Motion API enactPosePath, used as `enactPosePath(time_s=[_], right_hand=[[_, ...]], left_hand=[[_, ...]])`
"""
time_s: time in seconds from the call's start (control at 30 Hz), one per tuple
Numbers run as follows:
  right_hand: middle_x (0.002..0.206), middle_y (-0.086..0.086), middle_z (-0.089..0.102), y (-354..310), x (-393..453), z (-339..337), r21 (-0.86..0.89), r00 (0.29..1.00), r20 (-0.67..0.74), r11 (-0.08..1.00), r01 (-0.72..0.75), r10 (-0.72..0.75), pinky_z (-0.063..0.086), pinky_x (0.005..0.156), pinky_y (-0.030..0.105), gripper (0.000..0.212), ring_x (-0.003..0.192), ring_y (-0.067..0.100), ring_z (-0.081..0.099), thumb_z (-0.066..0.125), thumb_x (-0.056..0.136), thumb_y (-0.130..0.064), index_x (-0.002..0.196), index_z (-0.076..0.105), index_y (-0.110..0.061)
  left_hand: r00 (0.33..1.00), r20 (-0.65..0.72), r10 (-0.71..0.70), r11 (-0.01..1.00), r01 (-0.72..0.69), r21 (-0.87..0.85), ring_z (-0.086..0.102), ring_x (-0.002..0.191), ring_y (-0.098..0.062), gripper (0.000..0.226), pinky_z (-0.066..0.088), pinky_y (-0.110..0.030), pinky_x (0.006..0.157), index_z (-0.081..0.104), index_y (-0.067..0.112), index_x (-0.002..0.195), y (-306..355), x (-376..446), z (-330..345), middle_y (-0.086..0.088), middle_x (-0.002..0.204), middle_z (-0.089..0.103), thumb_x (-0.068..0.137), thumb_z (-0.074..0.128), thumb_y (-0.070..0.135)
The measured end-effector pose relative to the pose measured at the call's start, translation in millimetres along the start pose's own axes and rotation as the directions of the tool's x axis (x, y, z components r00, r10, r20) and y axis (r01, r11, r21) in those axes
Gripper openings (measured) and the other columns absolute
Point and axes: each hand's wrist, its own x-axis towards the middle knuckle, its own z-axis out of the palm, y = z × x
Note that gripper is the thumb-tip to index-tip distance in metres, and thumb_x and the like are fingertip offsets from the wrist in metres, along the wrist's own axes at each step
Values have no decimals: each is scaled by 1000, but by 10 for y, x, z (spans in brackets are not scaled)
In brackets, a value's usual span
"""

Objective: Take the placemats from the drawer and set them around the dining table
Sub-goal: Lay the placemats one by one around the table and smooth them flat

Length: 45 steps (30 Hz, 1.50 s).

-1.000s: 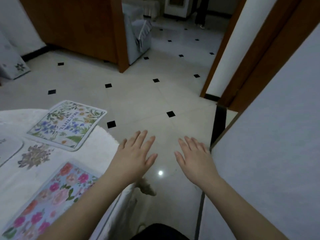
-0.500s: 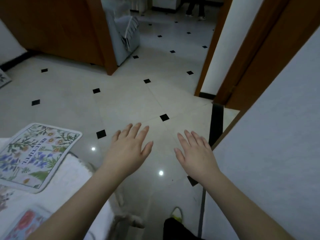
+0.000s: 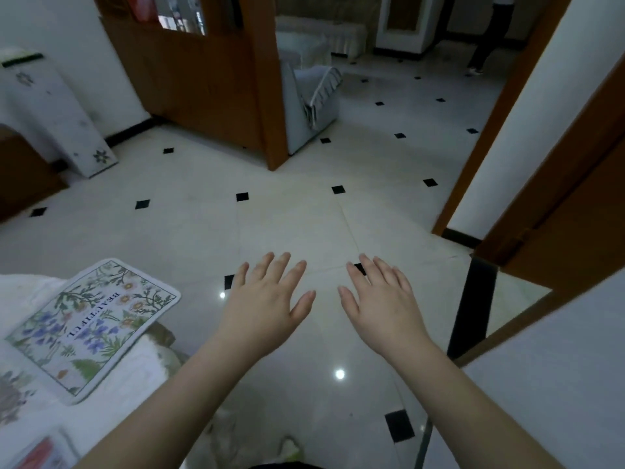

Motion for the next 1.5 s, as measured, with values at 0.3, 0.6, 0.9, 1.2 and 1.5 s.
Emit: enactPosePath(time_s=[0.3, 0.6, 0.9, 1.2, 1.5], right_hand=[[163, 3, 17, -347, 1080, -130, -26, 986, 15, 986, 166, -165, 5, 120, 40, 92, 149, 21, 15, -16, 77, -57, 153, 25, -26], [163, 1, 19, -965, 2310, -264, -41, 952, 18, 952, 305, -304, 7, 120, 40, 91, 149, 21, 16, -15, 77, -58, 152, 26, -29], [154, 6, 40, -1456, 3206, -149, -105, 915, 19, 909, 402, -403, 23, 116, 43, 75, 140, 26, 38, 4, 90, -56, 146, 44, -25], [161, 2, 24, -1925, 4170, 19, -26, 761, 114, 764, 645, -639, 11, 119, 39, 82, 147, 21, 24, -8, 86, -57, 153, 26, -25], [118, 9, 70, -2330, 5101, 159, 17, 589, 94, 593, 805, -802, 51, 92, 45, 55, 106, 26, 68, 33, 89, -48, 113, 73, -18]], left_hand=[[991, -40, -126, 989, 123, -79, 4, 151, -16, 90, 3, -42, 121, 11, 37, 155, -628, 682, -210, 6, 164, 10, 74, -13, 69], [966, -70, -248, 963, 239, -124, 2, 151, -13, 98, 3, -40, 121, 11, 33, 155, -1464, 1453, -413, 8, 165, 6, 68, -19, 68], [913, -93, -396, 915, 384, -127, 9, 150, -12, 96, 8, -39, 120, 17, 31, 154, -2216, 1846, -389, 7, 163, 14, 71, -16, 66], [760, -36, -649, 756, 639, -144, 14, 149, -14, 91, 11, -41, 121, 17, 35, 154, -2710, 2202, -173, 6, 163, 18, 73, -13, 66], [528, -43, -848, 529, 841, -114, 35, 142, -19, 83, 26, -40, 113, 36, 29, 149, -2890, 2423, -172, 1, 154, 39, 83, -1, 62]])
